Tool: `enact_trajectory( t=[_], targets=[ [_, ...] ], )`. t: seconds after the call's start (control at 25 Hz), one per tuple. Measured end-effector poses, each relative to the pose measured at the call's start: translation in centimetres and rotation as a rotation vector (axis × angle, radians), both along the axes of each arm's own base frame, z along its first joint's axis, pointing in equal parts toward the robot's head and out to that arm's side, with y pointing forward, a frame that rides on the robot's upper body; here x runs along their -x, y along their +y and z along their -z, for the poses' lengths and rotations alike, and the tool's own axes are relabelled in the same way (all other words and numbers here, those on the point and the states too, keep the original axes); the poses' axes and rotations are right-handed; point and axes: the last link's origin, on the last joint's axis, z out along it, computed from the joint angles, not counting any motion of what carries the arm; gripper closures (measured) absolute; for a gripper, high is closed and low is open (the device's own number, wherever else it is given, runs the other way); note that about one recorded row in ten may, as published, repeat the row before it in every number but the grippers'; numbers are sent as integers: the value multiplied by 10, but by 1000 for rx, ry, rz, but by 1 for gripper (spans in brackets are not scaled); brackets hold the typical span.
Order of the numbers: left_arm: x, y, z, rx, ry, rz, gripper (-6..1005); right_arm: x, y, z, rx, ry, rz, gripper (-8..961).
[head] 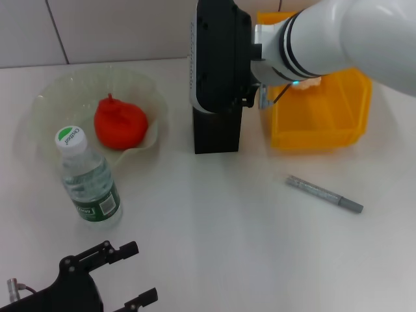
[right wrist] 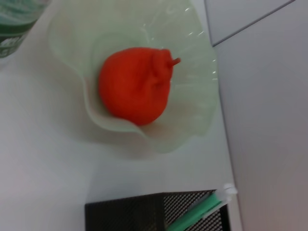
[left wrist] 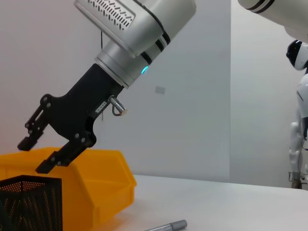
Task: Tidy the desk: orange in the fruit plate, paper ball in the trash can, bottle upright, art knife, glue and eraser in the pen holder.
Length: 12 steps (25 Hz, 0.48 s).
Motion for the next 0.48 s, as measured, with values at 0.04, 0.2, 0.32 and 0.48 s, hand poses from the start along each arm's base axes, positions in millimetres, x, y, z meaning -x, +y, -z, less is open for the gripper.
enact_trajectory(
  t=[0.04,0.2,0.32,0.48],
  targets=[
    [0,0,0,0,0,0,308,2,0,-2,-5,10,-3,507],
    [0,1,-1,-1,-1,2,308,12,-4,-10,-25,63,2,440],
    [0,1,-1,-3,-1,3,308,20,-11,-22,-24,131,34,422],
    [0,2,-3,-6,3,8,308,38,-24,-62,-46,317,221,406]
  ],
)
